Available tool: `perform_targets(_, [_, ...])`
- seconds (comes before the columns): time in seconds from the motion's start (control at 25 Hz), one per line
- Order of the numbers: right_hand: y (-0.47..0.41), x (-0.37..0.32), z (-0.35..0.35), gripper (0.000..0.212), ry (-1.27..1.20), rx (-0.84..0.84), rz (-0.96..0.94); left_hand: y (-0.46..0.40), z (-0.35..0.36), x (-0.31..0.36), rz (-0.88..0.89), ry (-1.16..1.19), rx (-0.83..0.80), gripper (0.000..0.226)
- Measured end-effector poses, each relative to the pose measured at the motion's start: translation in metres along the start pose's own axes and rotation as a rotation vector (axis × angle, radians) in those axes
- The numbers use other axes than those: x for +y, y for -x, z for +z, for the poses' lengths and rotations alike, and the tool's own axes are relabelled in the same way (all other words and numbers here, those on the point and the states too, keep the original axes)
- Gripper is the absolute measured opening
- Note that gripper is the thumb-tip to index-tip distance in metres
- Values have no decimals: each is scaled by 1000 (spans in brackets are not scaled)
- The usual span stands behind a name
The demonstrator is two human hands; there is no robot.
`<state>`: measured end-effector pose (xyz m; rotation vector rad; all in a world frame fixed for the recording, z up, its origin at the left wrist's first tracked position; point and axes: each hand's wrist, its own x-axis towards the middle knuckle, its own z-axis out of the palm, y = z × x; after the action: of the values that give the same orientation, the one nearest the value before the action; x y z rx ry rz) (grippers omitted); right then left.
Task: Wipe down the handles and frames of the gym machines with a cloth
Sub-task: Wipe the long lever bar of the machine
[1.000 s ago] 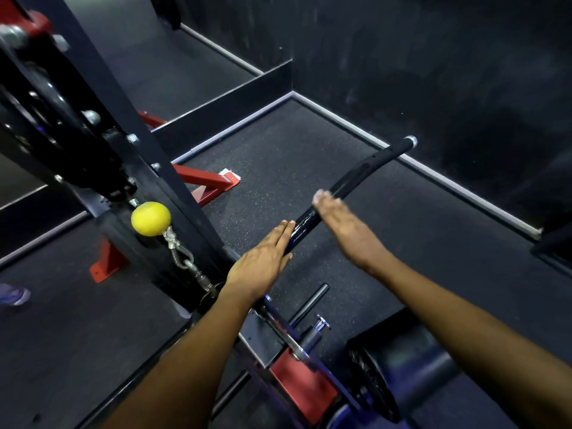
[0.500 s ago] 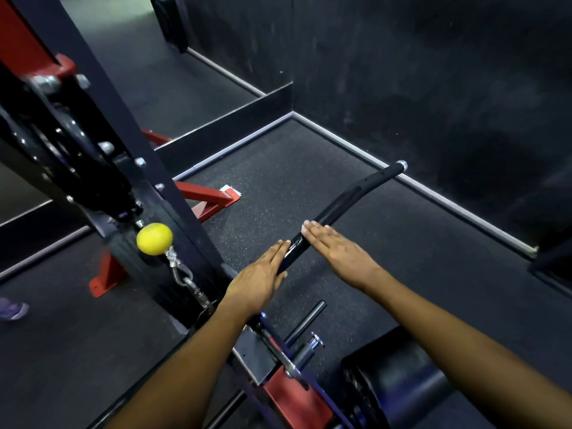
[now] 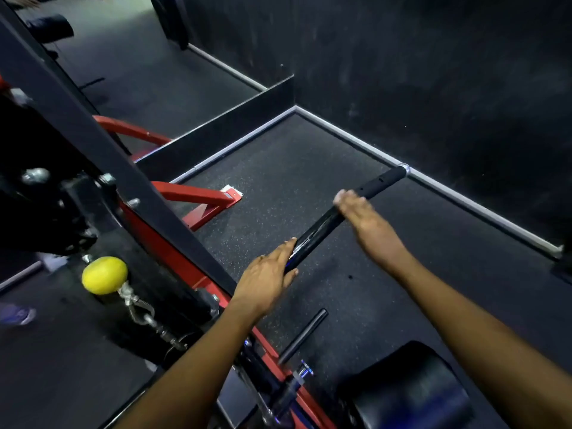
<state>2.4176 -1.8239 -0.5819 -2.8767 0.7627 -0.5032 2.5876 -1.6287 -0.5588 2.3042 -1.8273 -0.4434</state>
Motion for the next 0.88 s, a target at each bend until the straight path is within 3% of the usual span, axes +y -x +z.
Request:
perform_targets(0.08, [-11,12,-5,69,-121,30,391,0,-1,2,-3,9,-1,61])
perform_targets(0.12, [-14,1,-4,70,-160,27,471,1,-2,3,-7,8,-5,61])
perform_targets(0.16, [-12,-17,0,67,-177,39,428,1,-2,4,-11,7,-13,61])
perform_targets(0.28, [21,-61,17,49,-46,53,-219,2,-2,4,-7,12,-32,61])
perform_targets(0.32, [27,-58,19,48,-24,79,-312,1,-2,3,-9,23,-38,61])
perform_targets(0.36, [27,-50,19,50,-61,89,-228,1,-1,2,-12,36,-41,61])
perform_targets(0.4, [22,-44,17,54,-171,108,19,1,0,1,-18,46,-42,62])
perform_targets(0.48, [6,-46,9,55,-520,191,731,3,3,-1,-24,45,-38,63])
perform_targets(0.52, [0,-63,7,52,-648,205,979,3,3,-2,-26,44,-35,63])
perform_targets(0.56, [-1,-86,10,49,-730,224,1088,5,4,-2,-26,46,-31,62])
perform_targets(0.68, [16,-150,17,39,-1066,248,1036,12,3,-7,12,43,-17,60])
perform_targets(0.76, [10,-136,15,31,-1287,241,1091,22,6,-15,33,34,-3,59])
perform_targets(0.88, [-17,-98,4,37,-1522,331,1295,43,11,-28,43,-26,15,59])
